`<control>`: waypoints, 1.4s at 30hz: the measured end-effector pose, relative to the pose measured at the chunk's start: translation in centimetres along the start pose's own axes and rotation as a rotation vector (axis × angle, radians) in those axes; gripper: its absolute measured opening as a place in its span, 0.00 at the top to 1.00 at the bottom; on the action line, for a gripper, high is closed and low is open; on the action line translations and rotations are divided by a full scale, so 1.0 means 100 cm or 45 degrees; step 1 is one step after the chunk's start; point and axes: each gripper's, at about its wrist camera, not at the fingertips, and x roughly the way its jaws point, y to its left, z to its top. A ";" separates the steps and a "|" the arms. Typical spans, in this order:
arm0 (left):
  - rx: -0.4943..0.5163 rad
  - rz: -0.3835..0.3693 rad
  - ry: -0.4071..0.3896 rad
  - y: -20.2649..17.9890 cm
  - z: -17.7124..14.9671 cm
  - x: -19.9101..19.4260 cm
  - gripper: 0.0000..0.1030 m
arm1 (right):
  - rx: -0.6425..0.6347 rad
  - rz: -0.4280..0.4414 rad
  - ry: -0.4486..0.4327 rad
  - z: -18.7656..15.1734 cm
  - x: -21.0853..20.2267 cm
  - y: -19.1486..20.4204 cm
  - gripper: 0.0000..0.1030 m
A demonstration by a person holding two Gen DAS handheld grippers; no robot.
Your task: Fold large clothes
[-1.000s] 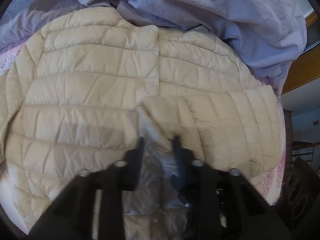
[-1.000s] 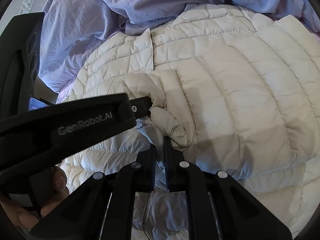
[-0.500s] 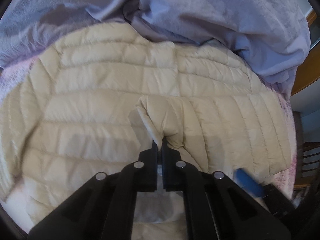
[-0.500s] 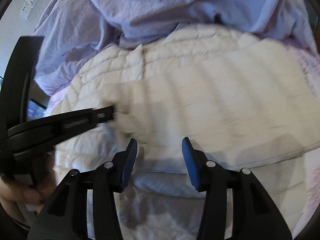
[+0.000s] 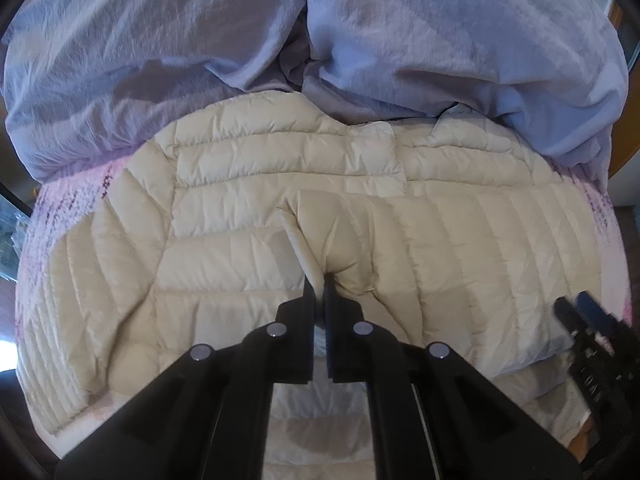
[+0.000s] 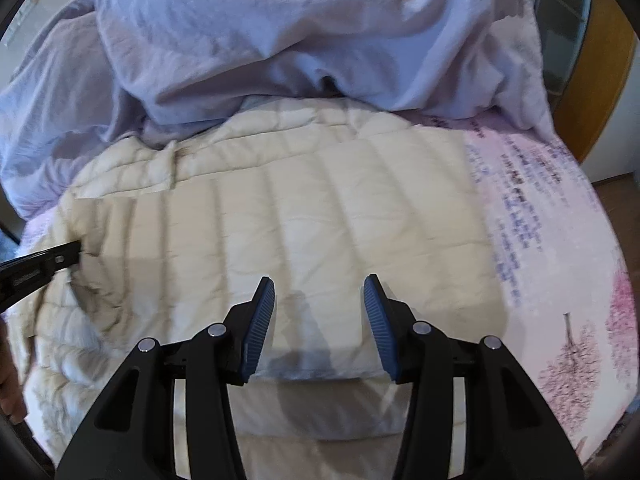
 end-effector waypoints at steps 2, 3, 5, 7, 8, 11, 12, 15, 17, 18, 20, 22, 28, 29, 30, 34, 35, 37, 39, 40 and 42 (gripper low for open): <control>0.000 0.028 -0.002 0.003 -0.001 0.003 0.96 | 0.018 -0.038 -0.002 0.000 0.002 -0.007 0.53; 0.000 0.041 0.000 0.005 -0.002 0.005 0.96 | 0.023 -0.047 0.001 0.000 0.004 -0.010 0.53; -0.003 0.058 0.011 0.007 -0.004 0.010 0.96 | 0.021 -0.062 0.016 0.000 0.010 -0.014 0.53; -0.003 0.083 0.027 0.009 -0.008 0.017 0.96 | 0.001 -0.080 0.042 -0.003 0.018 -0.014 0.53; -0.009 0.087 0.039 0.010 -0.009 0.020 0.96 | -0.005 -0.085 0.060 -0.004 0.022 -0.013 0.52; -0.033 0.075 0.061 0.012 -0.015 0.026 0.95 | -0.027 -0.098 0.121 -0.010 0.036 -0.011 0.50; -0.041 0.072 0.062 0.012 -0.016 0.025 0.93 | -0.039 -0.106 0.125 -0.011 0.038 -0.010 0.50; -0.067 0.066 0.042 0.015 -0.015 0.018 0.91 | -0.058 -0.114 0.128 -0.012 0.041 -0.008 0.50; -0.076 0.079 0.013 0.015 -0.011 0.010 0.83 | -0.046 -0.103 0.135 -0.012 0.043 -0.010 0.49; -0.080 0.077 -0.008 0.014 -0.009 0.004 0.80 | -0.037 -0.097 0.138 -0.012 0.043 -0.011 0.49; -0.082 0.070 -0.049 0.011 -0.004 -0.008 0.73 | -0.027 -0.090 0.140 -0.011 0.044 -0.012 0.49; -0.073 0.051 -0.083 0.004 0.000 -0.018 0.68 | -0.030 -0.093 0.137 -0.011 0.044 -0.012 0.49; -0.008 -0.028 -0.100 -0.031 -0.001 -0.029 0.61 | -0.025 -0.102 0.136 -0.012 0.048 -0.011 0.49; -0.001 -0.034 -0.092 -0.035 -0.004 -0.027 0.61 | -0.027 -0.101 0.136 -0.012 0.047 -0.011 0.49; 0.005 -0.037 -0.082 -0.038 -0.005 -0.024 0.61 | -0.025 -0.101 0.137 -0.012 0.047 -0.011 0.49; 0.016 -0.032 -0.027 -0.046 -0.017 -0.006 0.61 | -0.020 -0.096 0.138 -0.013 0.046 -0.010 0.49; 0.021 -0.017 -0.019 -0.047 -0.020 -0.002 0.61 | -0.020 -0.096 0.138 -0.013 0.046 -0.011 0.49; 0.034 0.020 -0.003 -0.047 -0.025 0.007 0.61 | -0.020 -0.096 0.136 -0.012 0.046 -0.011 0.49; 0.040 0.045 0.017 -0.046 -0.029 0.017 0.60 | -0.017 -0.096 0.135 -0.012 0.046 -0.011 0.49; 0.042 0.052 0.024 -0.045 -0.031 0.020 0.56 | -0.016 -0.097 0.133 -0.013 0.045 -0.010 0.49; 0.055 0.074 0.046 -0.045 -0.034 0.029 0.52 | -0.014 -0.097 0.128 -0.014 0.045 -0.010 0.49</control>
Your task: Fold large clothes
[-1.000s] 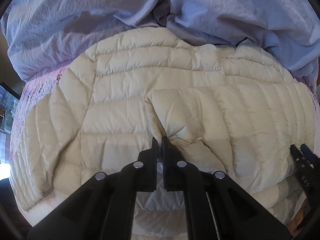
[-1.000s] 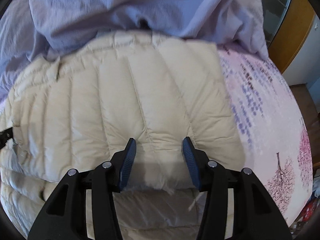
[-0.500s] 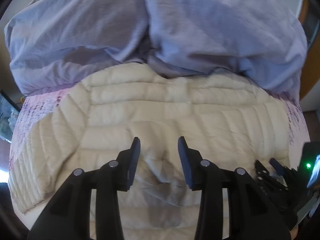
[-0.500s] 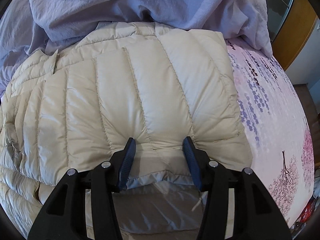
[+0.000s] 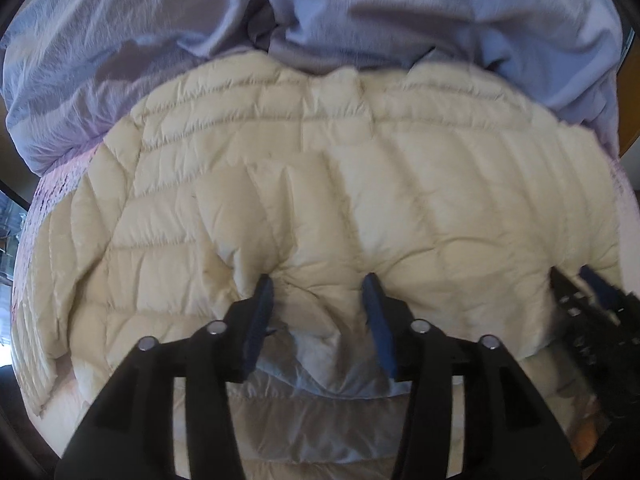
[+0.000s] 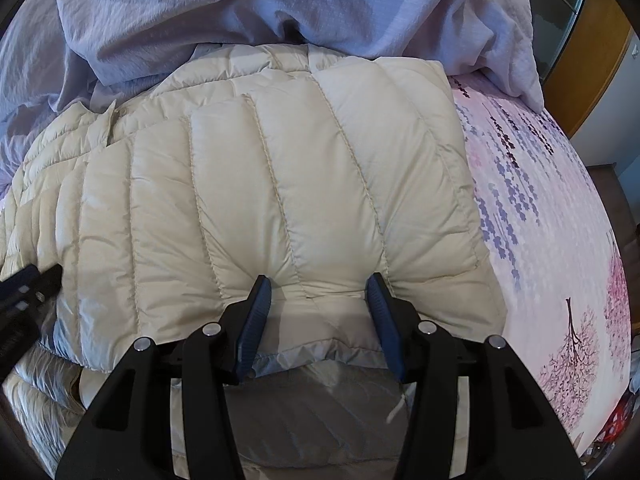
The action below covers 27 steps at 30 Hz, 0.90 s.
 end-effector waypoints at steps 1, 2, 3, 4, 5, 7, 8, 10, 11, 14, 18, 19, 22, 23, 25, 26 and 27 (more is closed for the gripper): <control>0.005 0.006 0.003 0.000 -0.002 0.003 0.51 | -0.001 0.000 -0.003 0.000 0.000 0.000 0.49; 0.012 0.013 0.000 0.000 -0.003 0.005 0.50 | -0.003 0.000 -0.006 -0.001 0.000 0.000 0.49; 0.014 0.016 -0.006 0.000 -0.004 0.008 0.49 | -0.004 0.001 -0.007 -0.001 0.001 0.000 0.49; 0.010 0.012 -0.010 0.001 -0.004 0.009 0.49 | -0.003 0.003 -0.007 -0.001 0.000 0.000 0.48; 0.003 0.005 -0.013 0.002 -0.004 0.010 0.49 | 0.002 0.009 -0.004 -0.001 0.000 -0.001 0.48; -0.017 -0.016 -0.017 0.005 -0.003 0.012 0.49 | 0.020 0.026 -0.009 0.000 -0.004 -0.002 0.48; -0.026 -0.026 -0.017 0.007 -0.002 0.012 0.49 | 0.033 0.038 -0.019 0.001 -0.007 -0.001 0.48; -0.025 -0.033 -0.021 0.010 -0.002 0.012 0.48 | 0.056 0.072 -0.044 0.001 -0.013 0.001 0.48; -0.019 -0.031 -0.025 0.011 -0.002 0.012 0.48 | 0.063 0.084 -0.052 0.002 -0.015 0.002 0.48; -0.016 -0.030 -0.035 0.013 -0.001 0.012 0.48 | 0.051 0.105 -0.069 0.001 -0.019 0.012 0.48; -0.016 -0.030 -0.034 0.012 -0.001 0.009 0.48 | -0.002 0.081 -0.027 -0.001 -0.011 0.024 0.48; -0.015 -0.032 -0.034 0.013 -0.001 0.008 0.48 | -0.012 0.066 -0.003 -0.002 -0.005 0.024 0.47; -0.009 -0.034 -0.029 0.012 -0.001 0.007 0.48 | -0.037 0.056 0.005 -0.003 0.001 0.025 0.46; -0.004 -0.034 -0.026 0.012 0.000 0.006 0.48 | -0.044 0.052 0.008 -0.002 0.002 0.026 0.46; 0.009 -0.028 -0.015 0.013 0.004 0.004 0.48 | -0.055 0.047 0.022 0.001 0.003 0.028 0.45; 0.009 -0.027 -0.013 0.014 0.004 0.002 0.48 | -0.056 0.049 0.028 0.002 0.003 0.028 0.44; 0.008 -0.026 -0.012 0.013 0.006 -0.003 0.48 | -0.056 0.053 0.034 0.003 0.003 0.027 0.44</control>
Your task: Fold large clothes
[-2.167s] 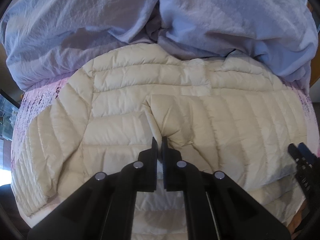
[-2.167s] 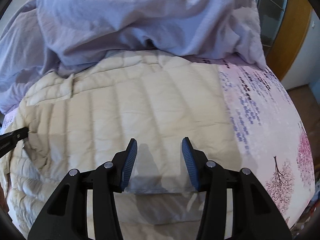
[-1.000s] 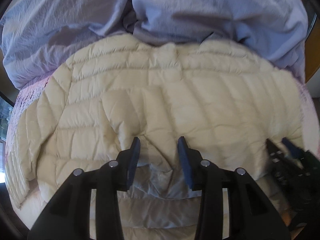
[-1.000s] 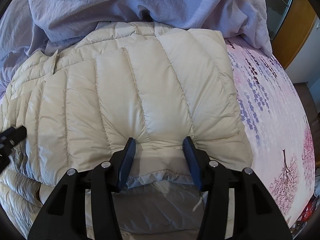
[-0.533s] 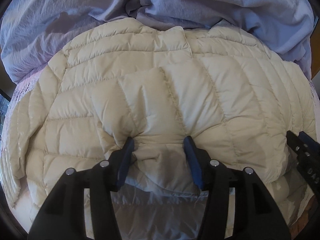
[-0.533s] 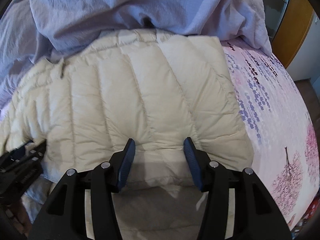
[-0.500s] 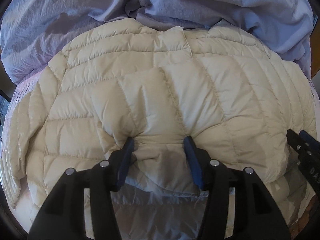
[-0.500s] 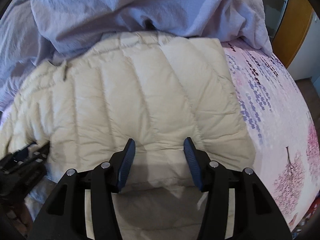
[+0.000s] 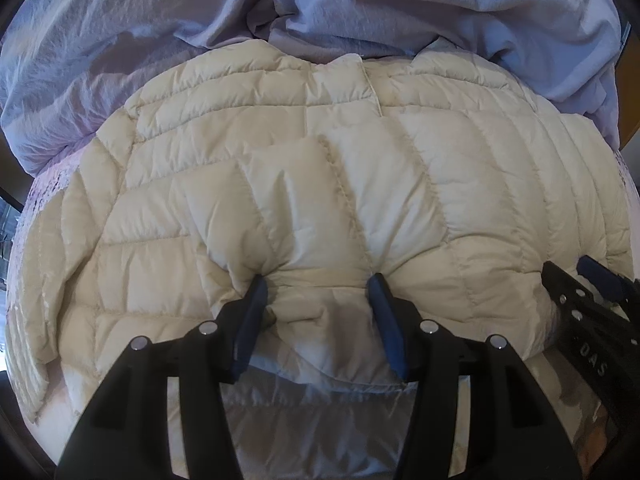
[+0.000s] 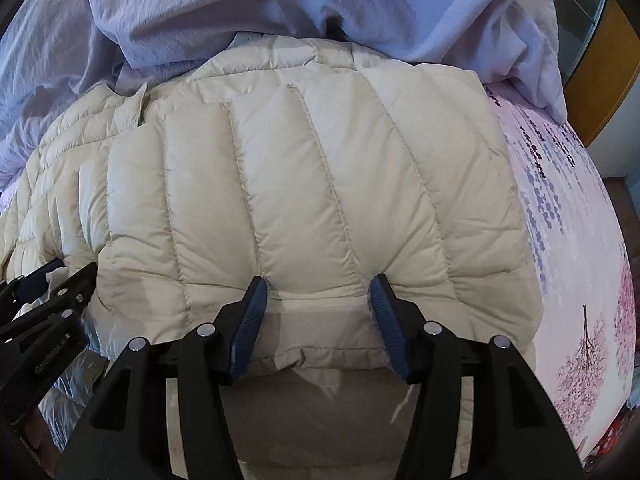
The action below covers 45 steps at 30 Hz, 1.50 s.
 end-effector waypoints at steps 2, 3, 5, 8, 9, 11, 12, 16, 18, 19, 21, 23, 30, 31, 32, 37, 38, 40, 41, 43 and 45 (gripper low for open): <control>-0.012 -0.013 -0.012 0.005 -0.002 -0.011 0.48 | 0.006 0.004 0.004 0.002 -0.002 -0.001 0.42; -0.017 -0.015 -0.020 0.008 -0.003 -0.016 0.48 | 0.013 0.003 0.002 0.003 -0.004 -0.002 0.41; -0.033 -0.023 -0.039 0.017 -0.006 -0.027 0.45 | 0.033 0.003 -0.012 0.005 -0.011 -0.003 0.40; -0.073 -0.021 -0.073 0.037 -0.013 -0.041 0.37 | 0.036 0.009 -0.039 0.005 -0.022 0.002 0.39; -0.095 -0.026 -0.083 0.048 -0.017 -0.047 0.36 | 0.029 0.017 -0.050 0.004 -0.027 0.006 0.39; -0.130 -0.019 -0.096 0.067 -0.022 -0.056 0.35 | 0.010 0.027 -0.075 0.001 -0.036 0.014 0.38; -0.147 -0.006 -0.101 0.076 -0.025 -0.061 0.35 | -0.005 0.034 -0.089 -0.001 -0.042 0.020 0.38; -0.269 0.045 -0.122 0.139 -0.053 -0.082 0.35 | -0.075 0.078 -0.117 -0.009 -0.057 0.045 0.36; -0.330 0.093 -0.114 0.173 -0.065 -0.086 0.35 | -0.099 0.099 -0.118 -0.013 -0.062 0.054 0.36; -0.366 0.120 -0.105 0.191 -0.072 -0.087 0.35 | -0.112 0.110 -0.114 -0.016 -0.063 0.061 0.36; -0.440 0.163 -0.085 0.227 -0.088 -0.090 0.35 | -0.138 0.126 -0.103 -0.019 -0.064 0.072 0.36; -0.504 0.213 -0.066 0.257 -0.102 -0.091 0.35 | -0.168 0.142 -0.093 -0.023 -0.064 0.085 0.36; -0.777 0.379 0.000 0.367 -0.157 -0.098 0.35 | -0.240 0.179 -0.058 -0.037 -0.065 0.117 0.36; -0.828 0.395 0.011 0.384 -0.166 -0.100 0.35 | -0.245 0.182 -0.054 -0.039 -0.065 0.120 0.36; -0.867 0.405 0.020 0.396 -0.173 -0.101 0.35 | -0.249 0.186 -0.051 -0.040 -0.066 0.122 0.36; -1.015 0.439 0.063 0.436 -0.208 -0.102 0.35 | -0.262 0.189 -0.039 -0.045 -0.066 0.130 0.36; -1.040 0.436 0.071 0.440 -0.213 -0.102 0.35 | -0.264 0.188 -0.038 -0.045 -0.066 0.131 0.36; -1.082 0.423 0.082 0.447 -0.221 -0.098 0.35 | -0.267 0.191 -0.032 -0.046 -0.066 0.133 0.36; -1.099 0.412 0.086 0.449 -0.224 -0.096 0.35 | -0.265 0.194 -0.030 -0.046 -0.066 0.134 0.36; -1.126 0.396 0.092 0.452 -0.230 -0.092 0.35 | -0.261 0.198 -0.026 -0.047 -0.066 0.134 0.36; -1.146 0.371 0.091 0.453 -0.236 -0.090 0.37 | -0.262 0.195 -0.026 -0.047 -0.066 0.134 0.36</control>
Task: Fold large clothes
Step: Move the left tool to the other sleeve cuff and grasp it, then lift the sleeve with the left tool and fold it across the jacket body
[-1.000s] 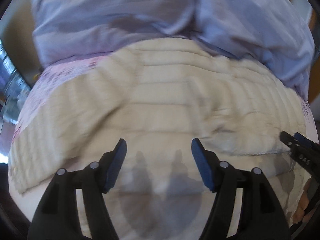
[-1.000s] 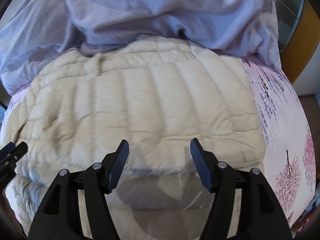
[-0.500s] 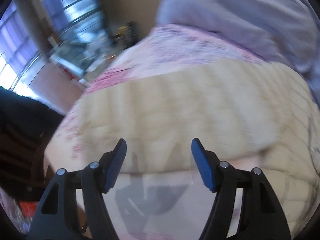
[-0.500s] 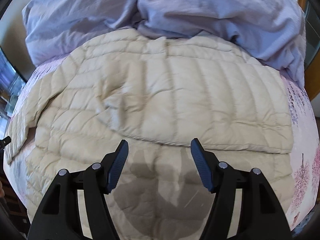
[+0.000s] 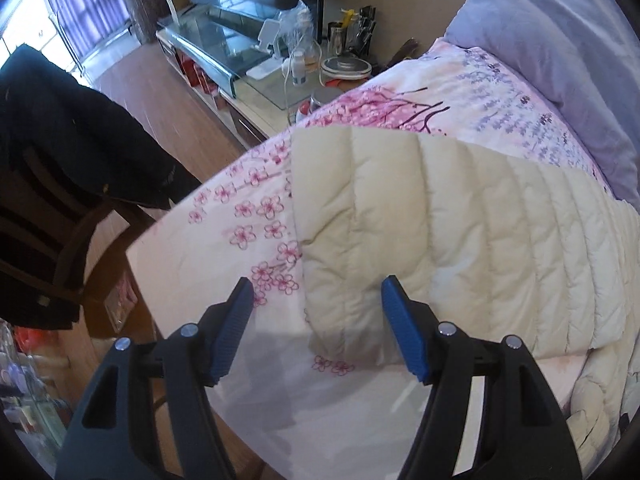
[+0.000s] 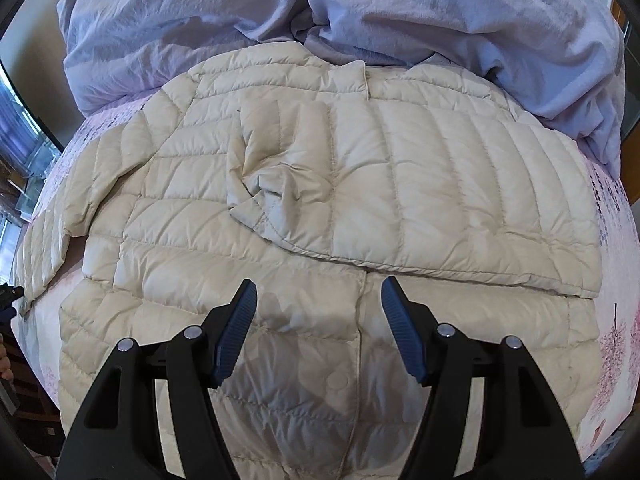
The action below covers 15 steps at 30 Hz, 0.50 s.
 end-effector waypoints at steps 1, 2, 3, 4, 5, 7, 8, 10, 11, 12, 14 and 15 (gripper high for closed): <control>-0.005 -0.008 0.003 0.001 -0.001 0.002 0.38 | 0.000 -0.003 0.000 0.000 0.000 0.000 0.36; -0.003 -0.009 0.000 0.000 -0.001 0.002 0.39 | 0.001 -0.005 0.001 -0.001 0.000 -0.001 0.36; 0.002 -0.005 -0.007 -0.001 -0.002 0.002 0.39 | 0.005 -0.006 0.003 -0.001 0.000 -0.002 0.36; 0.011 0.002 -0.012 -0.002 -0.002 0.003 0.40 | 0.010 -0.008 0.006 -0.002 0.000 -0.004 0.36; 0.017 0.004 -0.018 -0.003 -0.003 0.003 0.42 | 0.015 -0.010 0.008 -0.002 0.001 -0.005 0.36; 0.027 0.000 -0.028 -0.005 -0.003 0.002 0.46 | 0.028 -0.012 0.011 -0.002 0.002 -0.008 0.36; 0.032 -0.004 -0.033 -0.007 -0.004 0.001 0.50 | 0.032 -0.012 0.013 -0.002 0.002 -0.009 0.36; 0.042 -0.015 -0.042 -0.010 -0.004 0.000 0.58 | 0.038 -0.014 0.015 -0.003 0.002 -0.010 0.36; 0.049 -0.026 -0.047 -0.011 -0.005 -0.001 0.64 | 0.038 -0.013 0.015 -0.003 0.002 -0.010 0.36; 0.057 -0.030 -0.049 -0.013 -0.005 -0.001 0.66 | 0.038 -0.013 0.015 -0.003 0.002 -0.010 0.36; 0.071 -0.035 -0.051 -0.017 -0.005 -0.001 0.74 | 0.037 -0.012 0.014 -0.003 0.002 -0.011 0.36; 0.074 -0.035 -0.052 -0.018 -0.005 -0.001 0.76 | 0.037 -0.013 0.013 -0.003 0.002 -0.011 0.36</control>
